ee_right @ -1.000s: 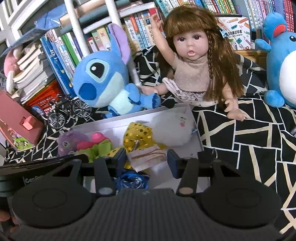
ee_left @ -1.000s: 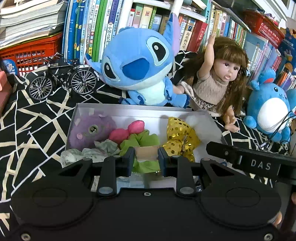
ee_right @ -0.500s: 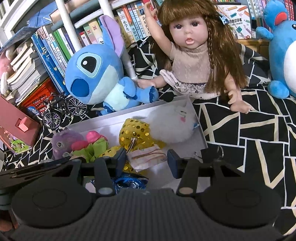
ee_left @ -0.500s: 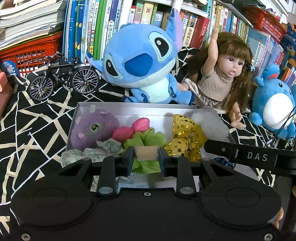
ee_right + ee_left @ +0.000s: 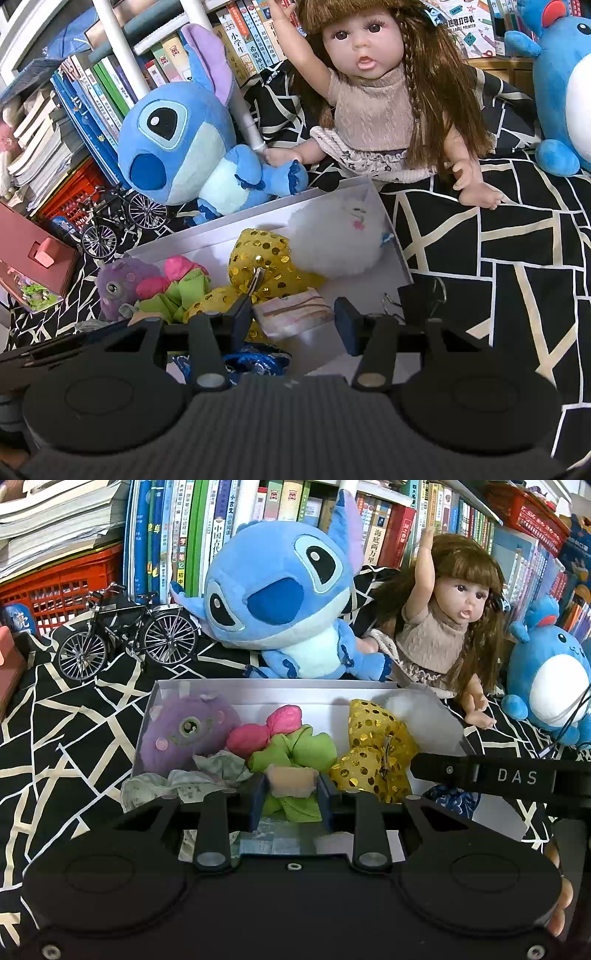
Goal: Organize soft objects
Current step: 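Open both grippers to release the sponge and paper packet in the box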
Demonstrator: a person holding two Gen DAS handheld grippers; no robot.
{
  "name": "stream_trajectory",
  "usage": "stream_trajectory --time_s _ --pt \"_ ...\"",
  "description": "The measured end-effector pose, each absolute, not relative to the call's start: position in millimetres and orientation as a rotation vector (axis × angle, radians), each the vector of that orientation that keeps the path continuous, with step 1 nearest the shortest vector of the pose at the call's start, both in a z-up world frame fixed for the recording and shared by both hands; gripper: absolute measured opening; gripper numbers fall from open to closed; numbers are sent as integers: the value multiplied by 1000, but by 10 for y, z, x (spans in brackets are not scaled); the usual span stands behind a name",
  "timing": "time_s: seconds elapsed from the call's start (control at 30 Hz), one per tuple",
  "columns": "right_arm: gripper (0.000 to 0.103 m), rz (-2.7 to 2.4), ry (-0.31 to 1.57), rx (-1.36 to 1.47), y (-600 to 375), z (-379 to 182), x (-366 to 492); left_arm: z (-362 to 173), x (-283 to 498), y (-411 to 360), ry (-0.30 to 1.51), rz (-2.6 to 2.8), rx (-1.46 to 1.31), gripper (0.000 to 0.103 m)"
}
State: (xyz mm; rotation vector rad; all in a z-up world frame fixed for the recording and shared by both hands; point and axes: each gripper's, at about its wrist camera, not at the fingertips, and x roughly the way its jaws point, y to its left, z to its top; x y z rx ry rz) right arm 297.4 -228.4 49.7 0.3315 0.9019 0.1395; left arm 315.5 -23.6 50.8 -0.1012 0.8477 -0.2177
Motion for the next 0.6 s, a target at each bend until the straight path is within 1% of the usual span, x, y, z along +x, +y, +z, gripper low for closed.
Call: stream_trajectory --time_s 0.03,0.2,0.33,0.4,0.47,0.5,0.57,0.6 --pt "56 140 902 331 -2284 497 2974 509 3153 -240 846 -218 -98 30" --pt "67 144 900 344 -2295 501 2968 522 3151 -246 844 -220 -100 39" --pt "69 153 891 355 -2300 515 2957 522 3139 -259 839 -217 -87 42" --pt "71 156 885 359 -2299 528 2951 524 3128 -266 835 -218 -82 45" --pt "72 157 879 361 -2300 541 2937 530 3117 -266 832 -220 -85 52" --pt "73 159 876 360 -2299 548 2932 535 3112 -264 829 -221 -89 54" --pt "75 159 867 357 -2299 567 2914 551 3091 -269 822 -221 -89 66" --pt "76 160 863 357 -2298 575 2905 562 3080 -275 818 -221 -87 69"
